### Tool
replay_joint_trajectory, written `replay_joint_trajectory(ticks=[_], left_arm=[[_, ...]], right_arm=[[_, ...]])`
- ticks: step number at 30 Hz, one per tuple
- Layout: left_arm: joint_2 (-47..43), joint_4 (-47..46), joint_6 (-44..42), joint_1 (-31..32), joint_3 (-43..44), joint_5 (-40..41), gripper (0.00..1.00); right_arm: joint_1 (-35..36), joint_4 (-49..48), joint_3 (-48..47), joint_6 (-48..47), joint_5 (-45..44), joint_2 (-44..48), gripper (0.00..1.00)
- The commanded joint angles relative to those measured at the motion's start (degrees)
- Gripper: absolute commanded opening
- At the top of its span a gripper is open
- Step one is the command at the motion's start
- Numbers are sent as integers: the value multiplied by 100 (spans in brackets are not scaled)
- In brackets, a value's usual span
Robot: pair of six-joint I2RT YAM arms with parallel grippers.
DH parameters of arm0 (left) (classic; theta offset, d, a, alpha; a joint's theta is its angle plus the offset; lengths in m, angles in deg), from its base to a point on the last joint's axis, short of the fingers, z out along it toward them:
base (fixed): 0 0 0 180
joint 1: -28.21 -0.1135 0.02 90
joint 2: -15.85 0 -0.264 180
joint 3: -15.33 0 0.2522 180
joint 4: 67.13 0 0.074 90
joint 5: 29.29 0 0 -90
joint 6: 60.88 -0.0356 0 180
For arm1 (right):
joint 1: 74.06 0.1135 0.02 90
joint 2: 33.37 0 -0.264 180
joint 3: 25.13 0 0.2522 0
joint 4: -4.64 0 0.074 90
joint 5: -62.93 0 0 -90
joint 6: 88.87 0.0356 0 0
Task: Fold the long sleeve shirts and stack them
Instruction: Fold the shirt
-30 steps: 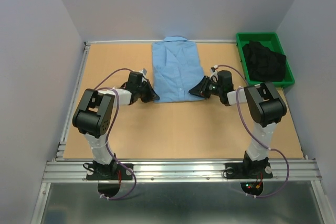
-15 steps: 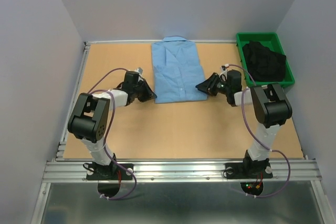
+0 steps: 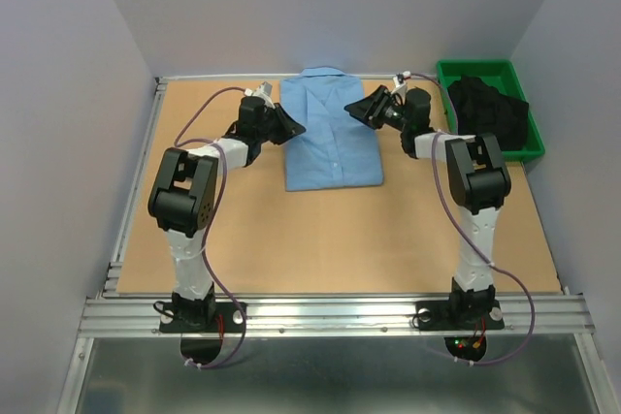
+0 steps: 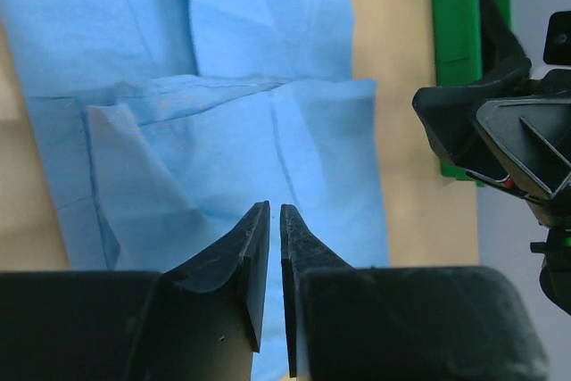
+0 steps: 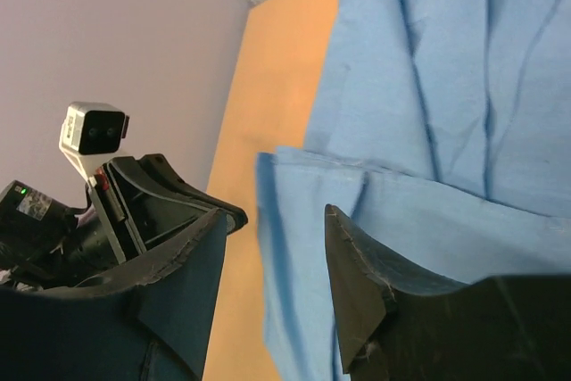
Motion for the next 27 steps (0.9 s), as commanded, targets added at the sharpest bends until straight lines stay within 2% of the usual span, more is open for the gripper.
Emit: replay_joint_trajectory(ticks=[1, 6, 10, 15, 19, 22, 24, 27], left_arm=[[581, -148, -47, -25, 272, 17, 20], [1056, -157, 49, -209, 360, -44, 19], [1163, -192, 102, -315, 343, -140, 19], [751, -219, -117, -333, 238, -299, 22], [276, -228, -231, -333, 88, -290, 27], [-111, -184, -311, -333, -201, -264, 35], [-383, -114, -363, -324, -368, -237, 36], [-682, 115, -539, -289, -685, -115, 37]], right_arm=[[64, -133, -465, 142, -75, -765, 54], [-32, -141, -510, 186, -172, -1329, 54], [-225, -133, -317, 99, -242, -1374, 54], [-252, 508, -474, -559, -128, -883, 54], [-226, 632, -466, -579, -119, -444, 54], [-104, 859, -579, -473, -93, -232, 54], [2, 1062, -711, -516, -84, -170, 54], [213, 1651, -1054, -762, -128, -196, 48]])
